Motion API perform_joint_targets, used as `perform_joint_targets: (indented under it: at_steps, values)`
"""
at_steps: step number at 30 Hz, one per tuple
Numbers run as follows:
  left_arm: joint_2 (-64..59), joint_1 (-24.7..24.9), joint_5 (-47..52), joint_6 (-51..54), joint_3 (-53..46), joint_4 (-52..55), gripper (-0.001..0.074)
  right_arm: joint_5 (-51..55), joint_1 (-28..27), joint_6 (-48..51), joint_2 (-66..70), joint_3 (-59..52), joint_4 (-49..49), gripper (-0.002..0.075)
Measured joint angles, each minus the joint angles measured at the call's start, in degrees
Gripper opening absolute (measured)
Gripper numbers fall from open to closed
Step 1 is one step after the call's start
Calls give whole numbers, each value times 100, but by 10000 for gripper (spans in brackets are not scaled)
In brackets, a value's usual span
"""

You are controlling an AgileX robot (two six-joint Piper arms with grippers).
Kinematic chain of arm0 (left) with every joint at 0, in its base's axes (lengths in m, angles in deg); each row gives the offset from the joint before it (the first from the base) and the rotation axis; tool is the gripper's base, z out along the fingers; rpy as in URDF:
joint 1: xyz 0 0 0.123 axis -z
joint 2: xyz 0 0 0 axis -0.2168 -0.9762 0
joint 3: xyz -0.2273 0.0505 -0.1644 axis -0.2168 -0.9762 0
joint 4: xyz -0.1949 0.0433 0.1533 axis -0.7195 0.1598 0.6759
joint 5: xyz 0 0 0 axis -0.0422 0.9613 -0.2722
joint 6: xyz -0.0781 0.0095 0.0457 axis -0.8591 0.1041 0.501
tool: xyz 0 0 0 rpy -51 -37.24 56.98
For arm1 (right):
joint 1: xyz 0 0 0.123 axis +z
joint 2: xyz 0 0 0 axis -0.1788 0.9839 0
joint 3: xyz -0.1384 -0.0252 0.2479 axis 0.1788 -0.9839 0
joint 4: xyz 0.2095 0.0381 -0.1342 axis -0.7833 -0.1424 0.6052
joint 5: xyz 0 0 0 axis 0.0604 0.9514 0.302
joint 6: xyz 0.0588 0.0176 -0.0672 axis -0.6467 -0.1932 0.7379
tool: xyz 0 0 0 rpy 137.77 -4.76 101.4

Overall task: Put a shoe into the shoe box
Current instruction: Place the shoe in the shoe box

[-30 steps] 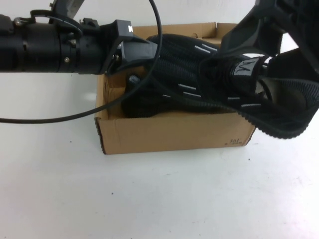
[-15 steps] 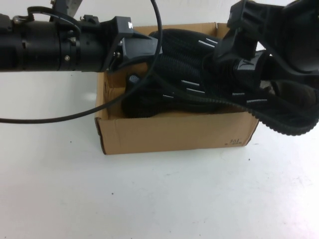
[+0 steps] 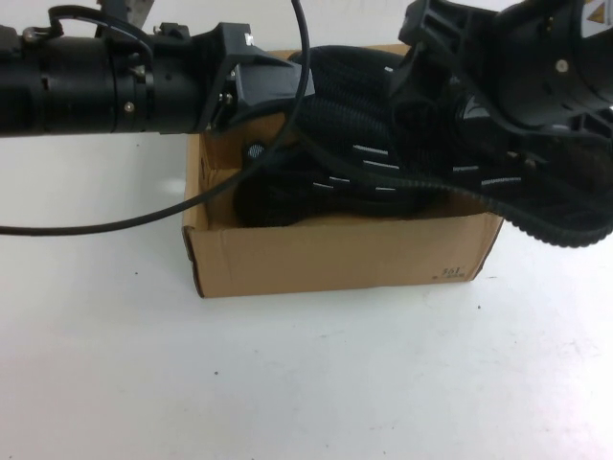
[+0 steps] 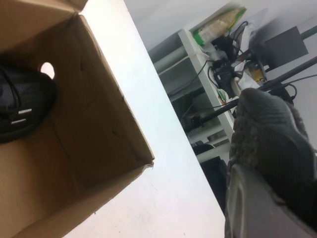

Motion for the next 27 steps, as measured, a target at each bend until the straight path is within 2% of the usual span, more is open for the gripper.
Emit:
perform_joint_targets:
  at_steps: [4,7,10,12,15,22,23,25,27]
  values:
    - [0,0,-36,0,0,0,109,-157,0,0,91,0,-43,505]
    - [-14,0,-63,8,0,0,109,-157,0,19,188,0,-43,432]
    - [-27,0,-92,12,0,0,109,-157,0,179,220,-10,0,300]
    - [-27,0,-119,22,0,0,109,-188,-14,361,220,-10,0,148]
    - [-40,0,-157,22,0,-9,109,-216,-44,513,220,-10,0,37]
    - [-40,0,-211,198,0,-9,122,-277,-39,775,220,-10,0,2]
    - [-40,0,-211,235,0,-9,157,-277,-39,812,220,-10,0,1]
    - [-40,0,-211,272,0,-85,287,-292,-39,880,220,-10,0,1]
    - [-40,0,-211,211,0,-166,494,-338,-39,1050,235,-10,-45,1]
